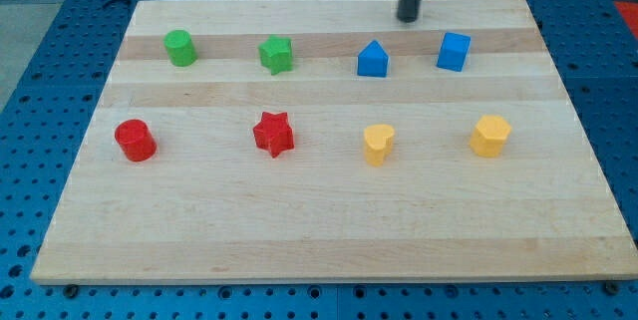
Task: Push the green star to the red star
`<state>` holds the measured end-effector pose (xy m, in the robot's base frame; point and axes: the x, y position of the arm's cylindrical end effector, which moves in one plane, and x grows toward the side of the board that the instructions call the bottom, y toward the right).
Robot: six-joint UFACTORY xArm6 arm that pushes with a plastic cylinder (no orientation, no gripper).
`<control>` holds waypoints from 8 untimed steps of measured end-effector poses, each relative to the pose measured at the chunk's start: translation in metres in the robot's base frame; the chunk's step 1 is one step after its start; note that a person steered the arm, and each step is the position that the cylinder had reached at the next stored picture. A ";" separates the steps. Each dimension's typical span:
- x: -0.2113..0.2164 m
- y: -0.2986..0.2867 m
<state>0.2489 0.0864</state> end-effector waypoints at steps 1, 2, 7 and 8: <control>0.022 -0.034; 0.023 -0.082; 0.100 -0.195; 0.106 -0.195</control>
<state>0.3550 -0.1087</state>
